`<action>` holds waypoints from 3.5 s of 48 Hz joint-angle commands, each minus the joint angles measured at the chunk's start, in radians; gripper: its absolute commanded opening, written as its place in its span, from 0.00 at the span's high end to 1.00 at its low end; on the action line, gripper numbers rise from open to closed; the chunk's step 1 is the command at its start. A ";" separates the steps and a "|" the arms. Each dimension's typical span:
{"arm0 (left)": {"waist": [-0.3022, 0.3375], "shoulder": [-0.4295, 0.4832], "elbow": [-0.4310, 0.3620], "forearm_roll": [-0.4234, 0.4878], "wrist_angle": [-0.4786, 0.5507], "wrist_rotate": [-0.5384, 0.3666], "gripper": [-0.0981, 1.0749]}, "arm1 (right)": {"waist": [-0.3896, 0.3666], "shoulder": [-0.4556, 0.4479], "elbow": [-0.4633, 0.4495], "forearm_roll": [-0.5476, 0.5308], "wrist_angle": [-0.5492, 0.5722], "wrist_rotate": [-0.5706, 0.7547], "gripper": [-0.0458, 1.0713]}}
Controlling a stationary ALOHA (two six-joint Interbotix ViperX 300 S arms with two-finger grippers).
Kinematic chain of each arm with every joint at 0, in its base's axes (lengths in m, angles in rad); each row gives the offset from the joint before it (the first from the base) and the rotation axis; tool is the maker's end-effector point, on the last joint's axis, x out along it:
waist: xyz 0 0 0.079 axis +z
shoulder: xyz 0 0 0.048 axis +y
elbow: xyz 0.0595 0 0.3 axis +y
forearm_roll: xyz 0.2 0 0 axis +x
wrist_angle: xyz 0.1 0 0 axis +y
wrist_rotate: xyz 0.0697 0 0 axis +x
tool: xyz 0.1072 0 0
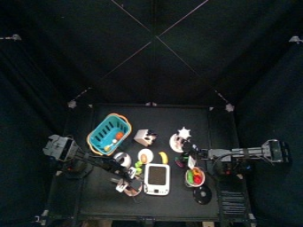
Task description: Place carrot onto stove
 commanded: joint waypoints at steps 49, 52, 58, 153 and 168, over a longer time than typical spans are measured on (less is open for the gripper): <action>0.135 0.130 -0.341 0.046 -0.115 -0.103 0.44 | -0.009 -0.005 -0.020 -0.021 -0.009 -0.003 0.29; 0.135 0.132 -0.342 0.055 -0.109 -0.103 0.44 | -0.008 -0.003 -0.021 -0.023 -0.008 -0.003 0.29; 0.137 0.138 -0.345 0.075 -0.106 -0.104 0.44 | -0.008 -0.003 -0.020 -0.023 -0.008 -0.003 0.29; 0.241 0.391 -0.736 0.132 0.479 0.653 0.26 | -0.040 0.002 -0.008 -0.041 -0.008 -0.003 0.29; 0.241 0.390 -0.732 0.133 0.479 0.646 0.19 | -0.040 0.002 -0.005 -0.041 -0.009 -0.003 0.29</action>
